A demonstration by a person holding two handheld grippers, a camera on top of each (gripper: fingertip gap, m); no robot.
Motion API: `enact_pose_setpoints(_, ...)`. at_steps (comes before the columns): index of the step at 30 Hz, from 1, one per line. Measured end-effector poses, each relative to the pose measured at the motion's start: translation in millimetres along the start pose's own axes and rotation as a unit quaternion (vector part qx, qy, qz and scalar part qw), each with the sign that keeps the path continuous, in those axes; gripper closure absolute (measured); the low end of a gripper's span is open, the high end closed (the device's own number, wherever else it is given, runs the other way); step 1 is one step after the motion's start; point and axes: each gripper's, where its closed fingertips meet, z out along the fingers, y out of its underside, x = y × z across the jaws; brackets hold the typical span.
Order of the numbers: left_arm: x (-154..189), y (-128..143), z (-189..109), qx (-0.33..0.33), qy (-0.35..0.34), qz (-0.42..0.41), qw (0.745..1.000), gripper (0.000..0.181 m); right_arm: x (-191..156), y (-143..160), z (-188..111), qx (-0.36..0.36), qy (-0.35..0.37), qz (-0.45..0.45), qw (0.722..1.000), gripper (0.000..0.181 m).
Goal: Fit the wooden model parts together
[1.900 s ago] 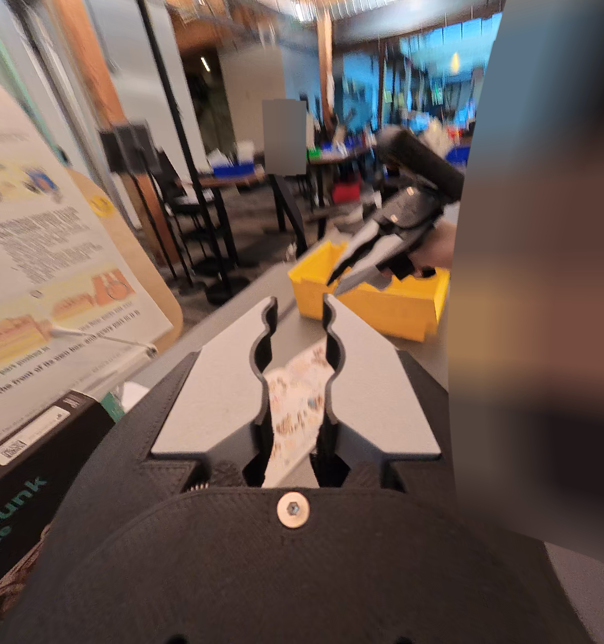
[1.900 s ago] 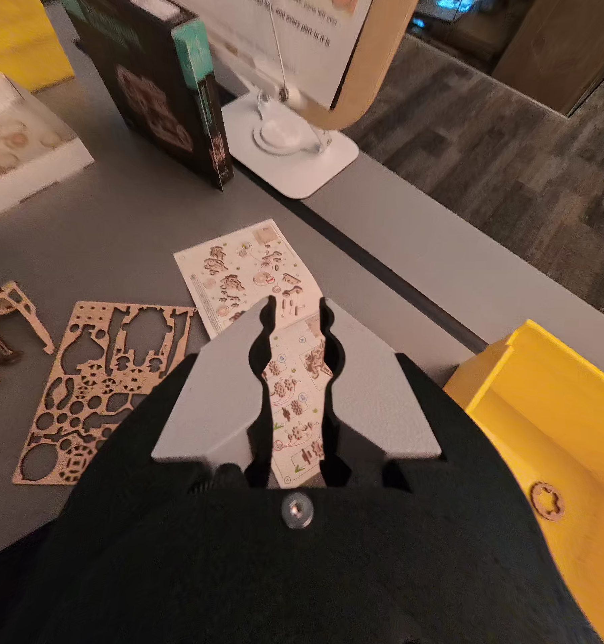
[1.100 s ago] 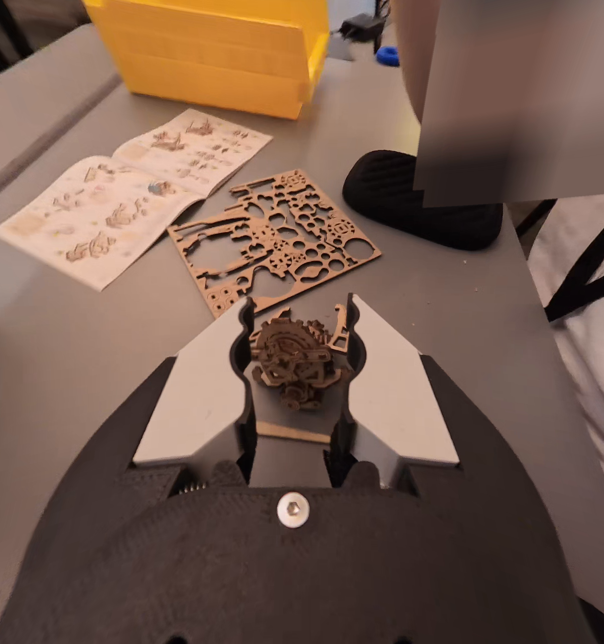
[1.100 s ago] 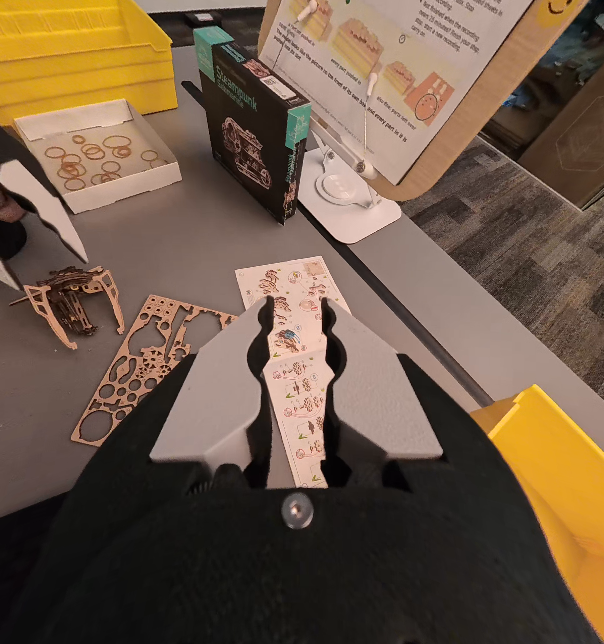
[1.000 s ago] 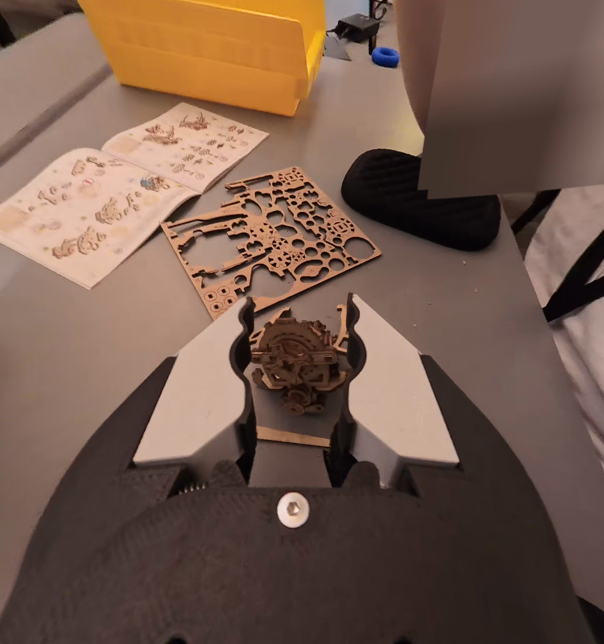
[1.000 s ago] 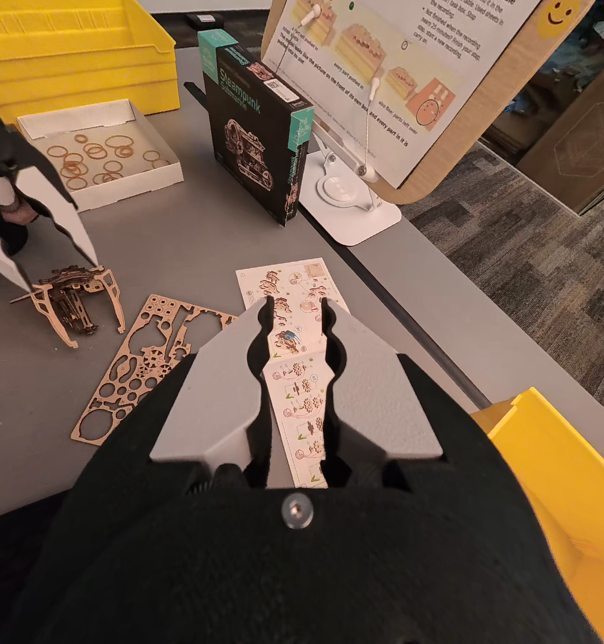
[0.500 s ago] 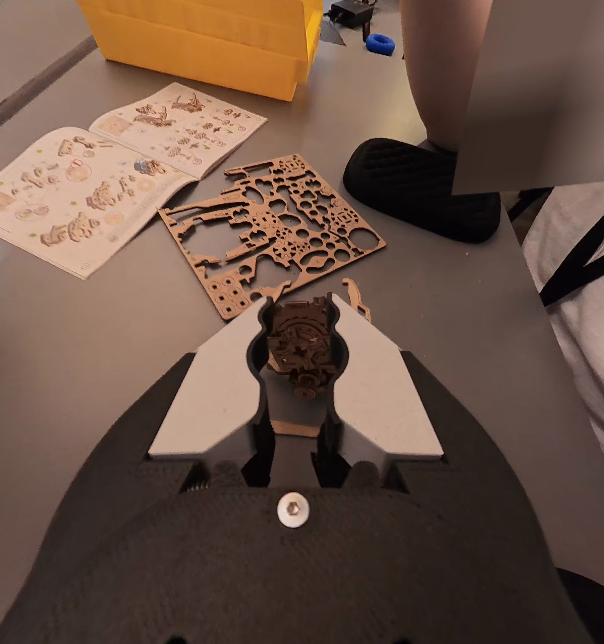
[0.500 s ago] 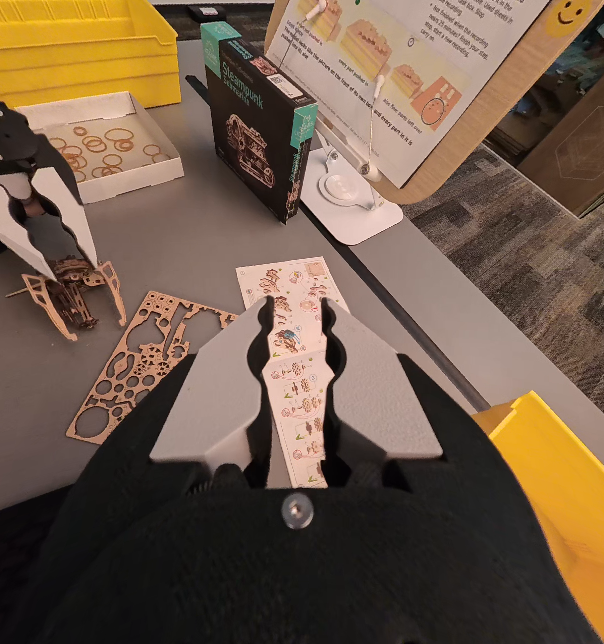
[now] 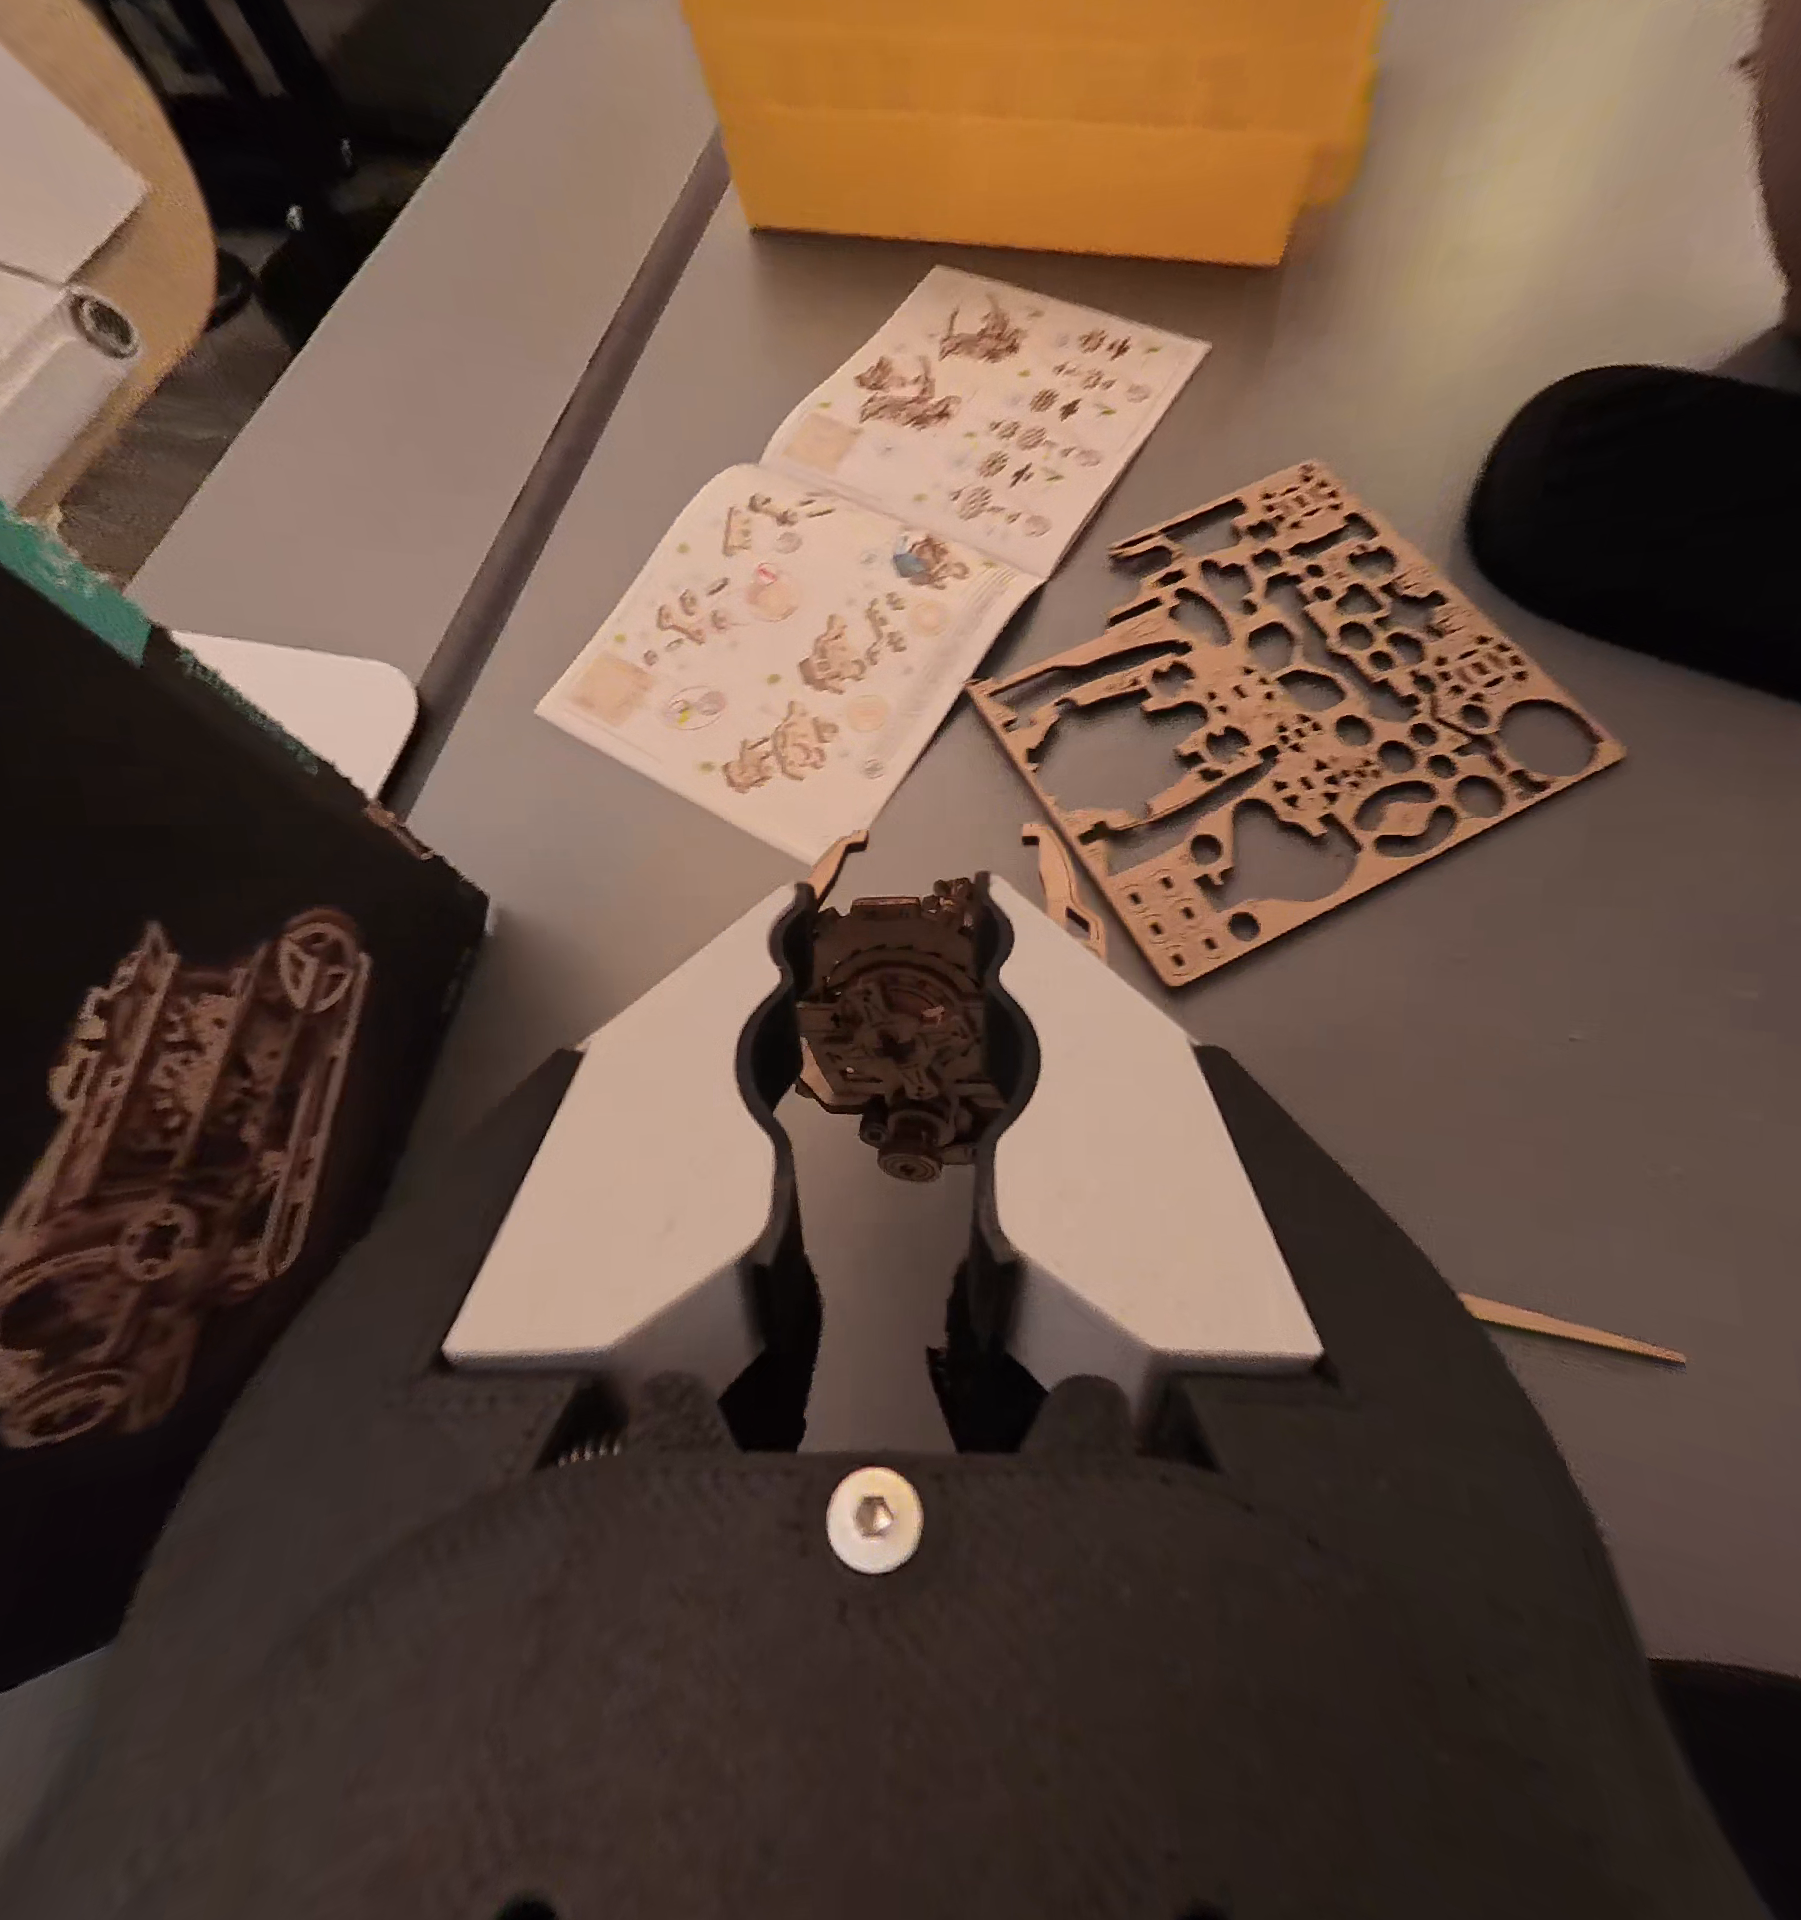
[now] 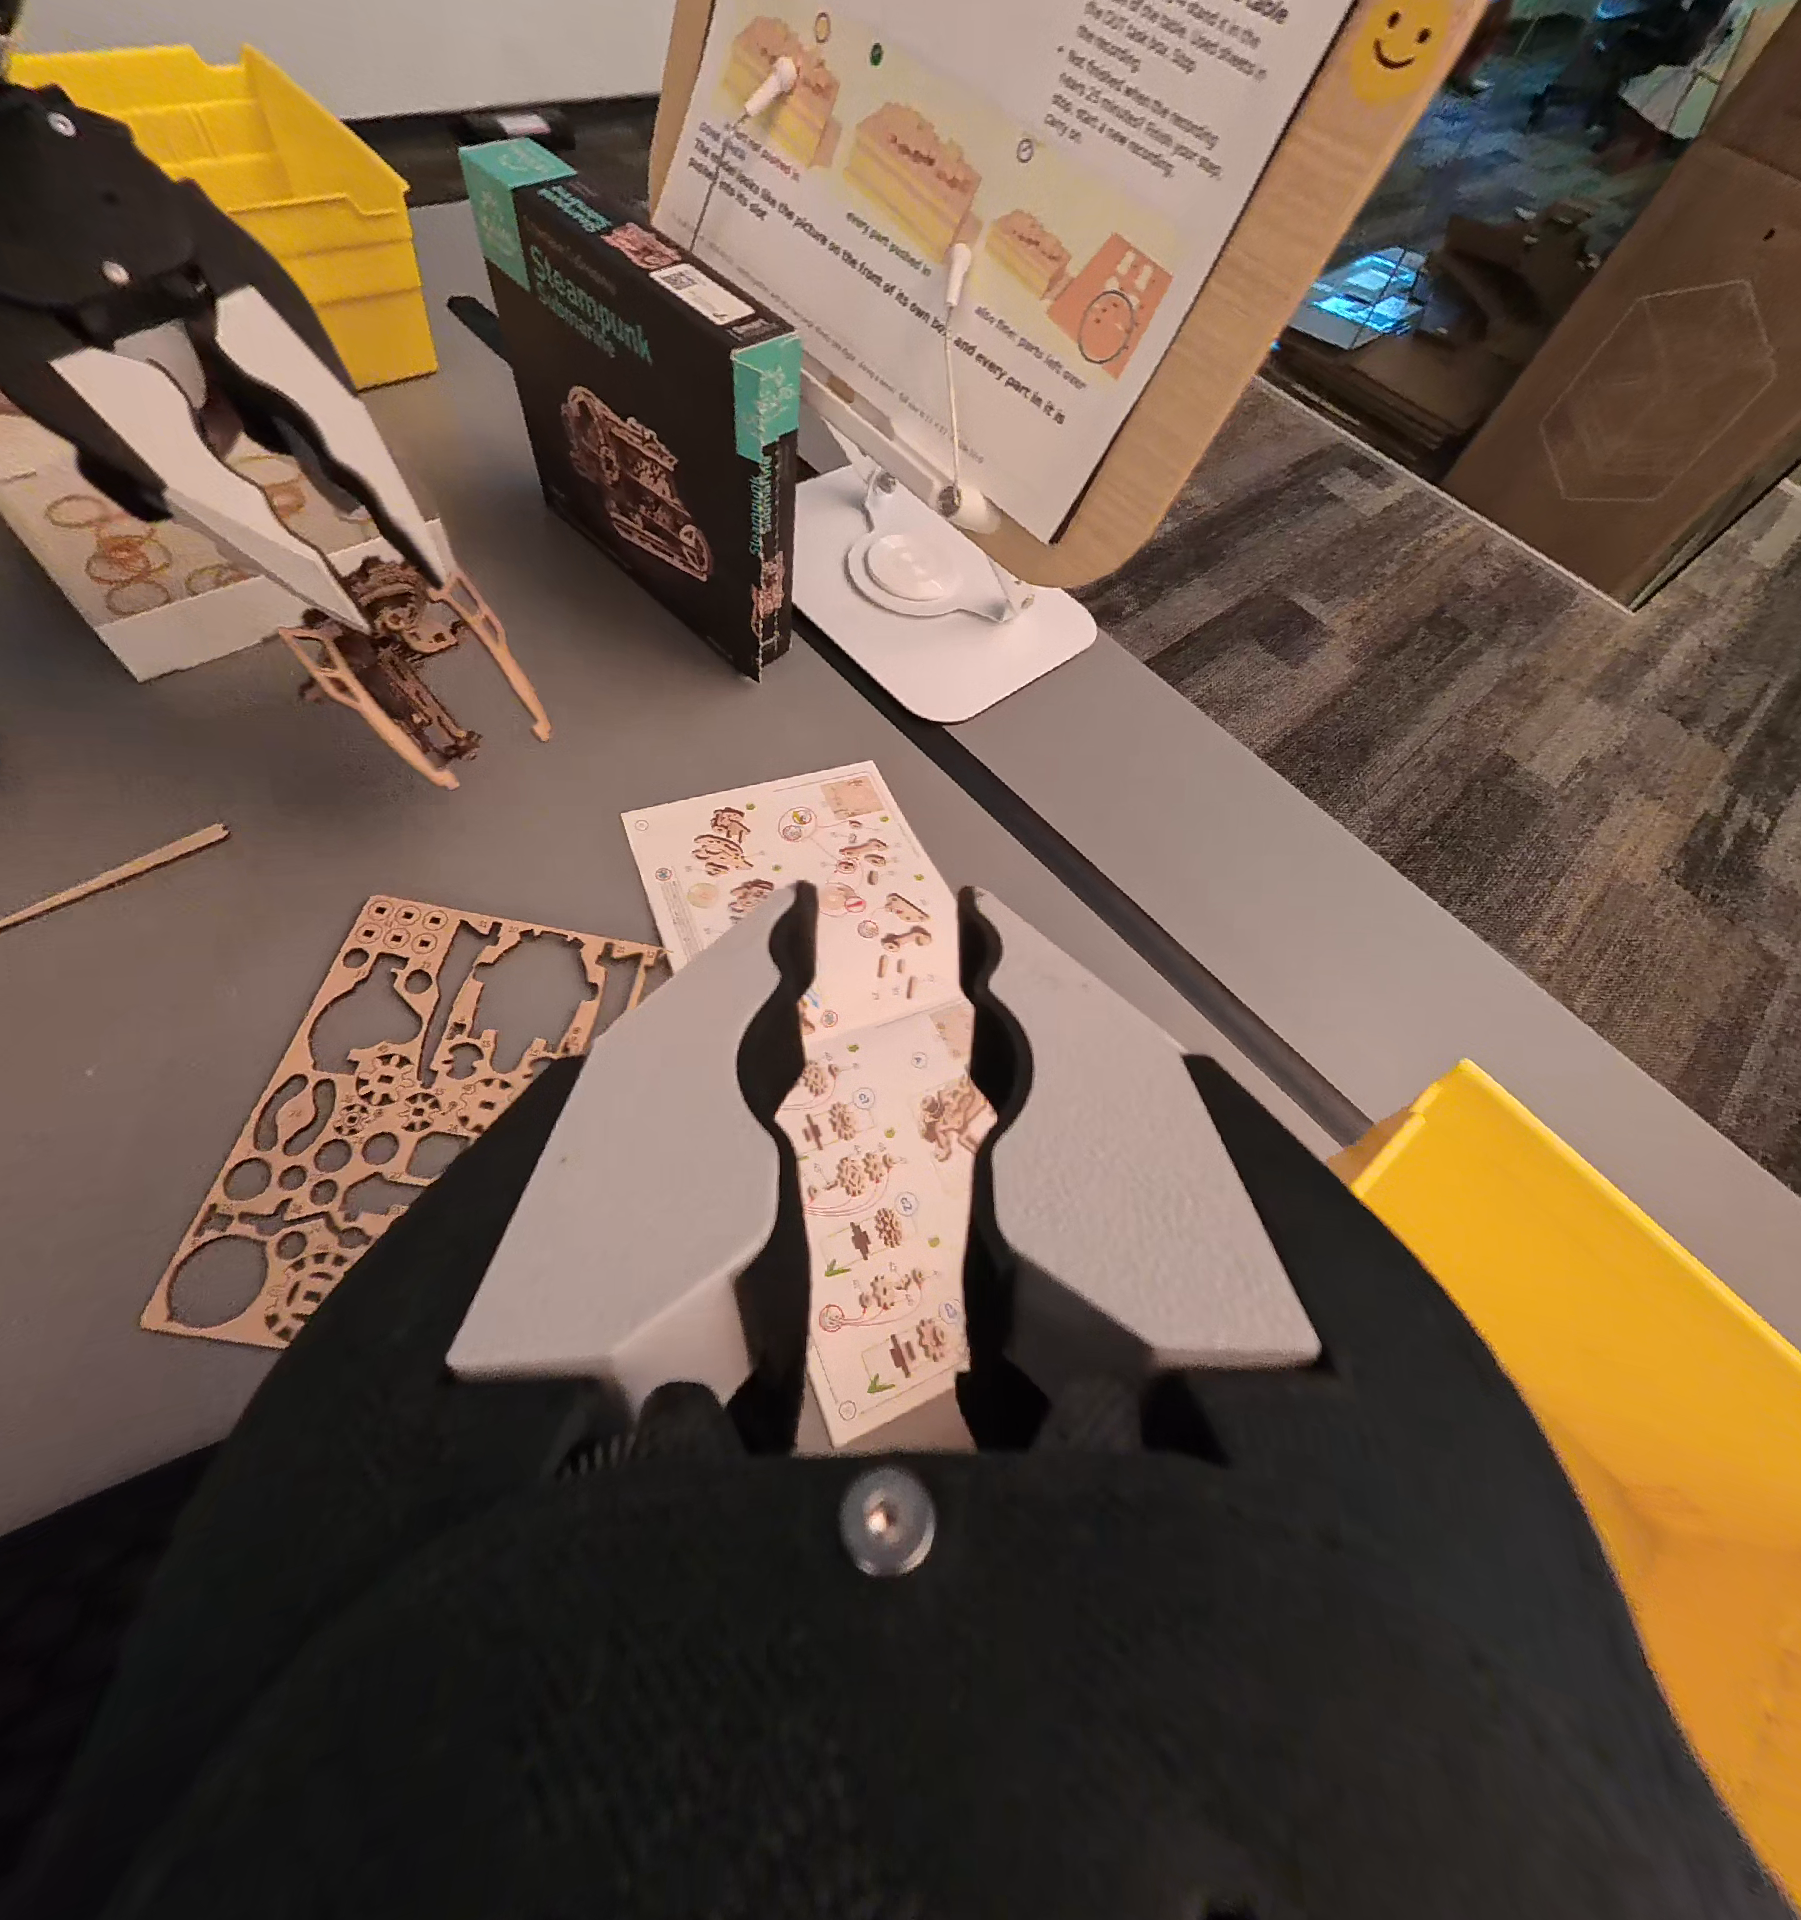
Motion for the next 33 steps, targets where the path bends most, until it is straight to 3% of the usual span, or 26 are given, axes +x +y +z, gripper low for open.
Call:
enact_pose_setpoints(7, -30, 36, 16, -0.068, -0.022, -0.019, 0.997, 0.153, 16, 8, -1, -0.005, 0.015, 0.015, 1.0, 0.156)
enact_pose_setpoints(12, -34, 49, 20, -0.087, -0.029, -0.027, 0.995, 0.153, 24, 11, -3, -0.005, 0.022, 0.027, 0.999, 0.156)
enact_pose_setpoints(17, -32, 47, 21, -0.085, -0.032, -0.015, 0.996, 0.153, 28, 13, -5, -0.006, 0.027, 0.031, 0.999, 0.156)
enact_pose_setpoints(23, -29, 18, 10, -0.026, -0.061, -0.04, 0.997, 0.122, 26, 17, 0, -0.016, 0.019, 0.031, 0.999, 0.156)
enact_pose_setpoints(27, -12, -7, -11, 0.013, -0.12, -0.053, 0.991, 0.117, 19, 23, 4, -0.033, 0.003, 0.027, 0.999, 0.156)
enact_pose_setpoints(29, 11, -16, -14, 0.026, -0.132, -0.052, 0.99, 0.116, 11, 29, 9, -0.053, -0.015, 0.024, 0.998, 0.156)
enact_pose_setpoints(33, 67, -11, 9, 0.014, -0.107, -0.064, 0.992, 0.121, -9, 48, 29, -0.114, -0.051, 0.052, 0.991, 0.156)
